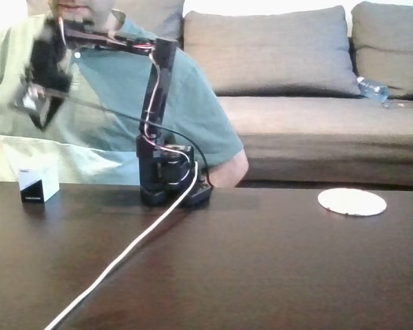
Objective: Grasp a servo box and put it on the zirlivani.
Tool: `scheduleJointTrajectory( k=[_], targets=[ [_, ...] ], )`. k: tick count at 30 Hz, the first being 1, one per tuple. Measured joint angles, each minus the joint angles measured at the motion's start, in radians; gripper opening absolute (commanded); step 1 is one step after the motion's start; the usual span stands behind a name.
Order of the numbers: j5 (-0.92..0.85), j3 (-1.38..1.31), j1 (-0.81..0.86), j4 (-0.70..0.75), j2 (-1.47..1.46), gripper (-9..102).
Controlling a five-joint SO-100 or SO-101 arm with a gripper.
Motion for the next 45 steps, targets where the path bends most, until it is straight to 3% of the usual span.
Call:
scheduleJointTrajectory(
  k=[4,9,14,22,26,45],
  targets=[
    [-0.034,0.138,0.006,-0.109,0.035,1],
    [-0.089,0.163,-0.002,-0.123,0.044,1],
    [-0.098,0.163,0.055,-0.133,0.048,16],
    [-0.150,0.163,0.057,-0.135,0.048,19],
    [-0.156,0.192,0.044,-0.137,0.049,26],
    [-0.161,0.299,-0.011,-0.221,0.052,31]
  ],
)
